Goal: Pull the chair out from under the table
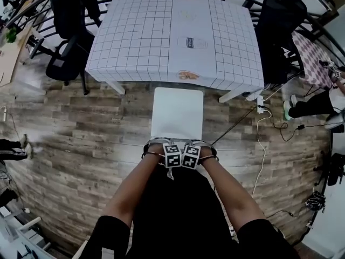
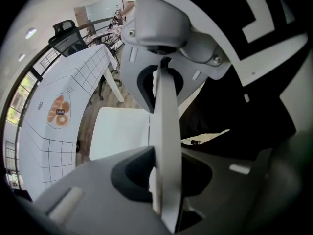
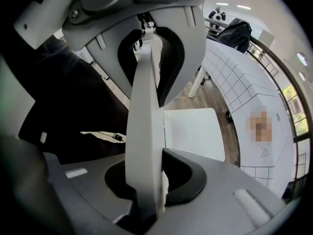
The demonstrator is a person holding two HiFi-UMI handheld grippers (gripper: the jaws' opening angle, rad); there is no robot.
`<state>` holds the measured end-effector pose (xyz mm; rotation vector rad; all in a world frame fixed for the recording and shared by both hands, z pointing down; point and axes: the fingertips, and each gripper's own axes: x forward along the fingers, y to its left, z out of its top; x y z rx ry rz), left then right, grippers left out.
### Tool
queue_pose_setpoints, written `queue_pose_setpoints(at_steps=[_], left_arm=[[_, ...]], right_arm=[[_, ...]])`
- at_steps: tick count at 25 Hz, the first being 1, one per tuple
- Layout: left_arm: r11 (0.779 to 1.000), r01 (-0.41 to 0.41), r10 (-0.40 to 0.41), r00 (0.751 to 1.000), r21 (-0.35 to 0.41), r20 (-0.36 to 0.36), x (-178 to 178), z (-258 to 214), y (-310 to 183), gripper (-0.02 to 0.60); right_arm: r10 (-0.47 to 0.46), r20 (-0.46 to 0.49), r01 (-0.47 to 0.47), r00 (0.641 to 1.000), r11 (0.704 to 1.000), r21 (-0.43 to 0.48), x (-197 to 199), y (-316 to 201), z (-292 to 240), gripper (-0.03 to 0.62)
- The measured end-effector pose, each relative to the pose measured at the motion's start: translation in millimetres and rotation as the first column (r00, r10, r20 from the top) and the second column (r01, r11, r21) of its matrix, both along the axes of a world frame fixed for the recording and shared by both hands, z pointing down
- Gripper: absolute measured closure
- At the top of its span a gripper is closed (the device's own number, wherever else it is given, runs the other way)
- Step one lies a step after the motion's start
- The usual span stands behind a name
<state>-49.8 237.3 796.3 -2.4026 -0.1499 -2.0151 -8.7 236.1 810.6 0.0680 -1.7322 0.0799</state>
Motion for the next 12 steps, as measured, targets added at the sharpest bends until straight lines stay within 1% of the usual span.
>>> queue_pose_setpoints(at_steps=[2, 7, 11, 12], left_arm=[[1.000, 0.015, -0.015, 1.000, -0.001, -0.008, 0, 0, -2, 0.497], [0.995, 0.088, -0.091, 0.995, -0.056, -0.050, -1, -7, -3, 0.480], [0.988, 0.144, -0.148, 0.985, -0.049, -0.084, -3, -15, -5, 0.477], [0.985, 0.163, -0.167, 0.981, -0.051, -0.095, -4, -18, -5, 0.474]], right_arm=[[-0.003, 0.005, 0.003, 1.000, 1.000, 0.003, 0, -1, 0, 0.516], [-0.001, 0.042, 0.002, 0.999, 1.000, -0.022, 1, 0, -6, 0.496], [0.019, 0.087, -0.017, 0.996, 1.000, -0.019, 3, 2, -23, 0.493], [0.017, 0.099, -0.015, 0.995, 1.000, -0.020, 3, 4, -27, 0.479]])
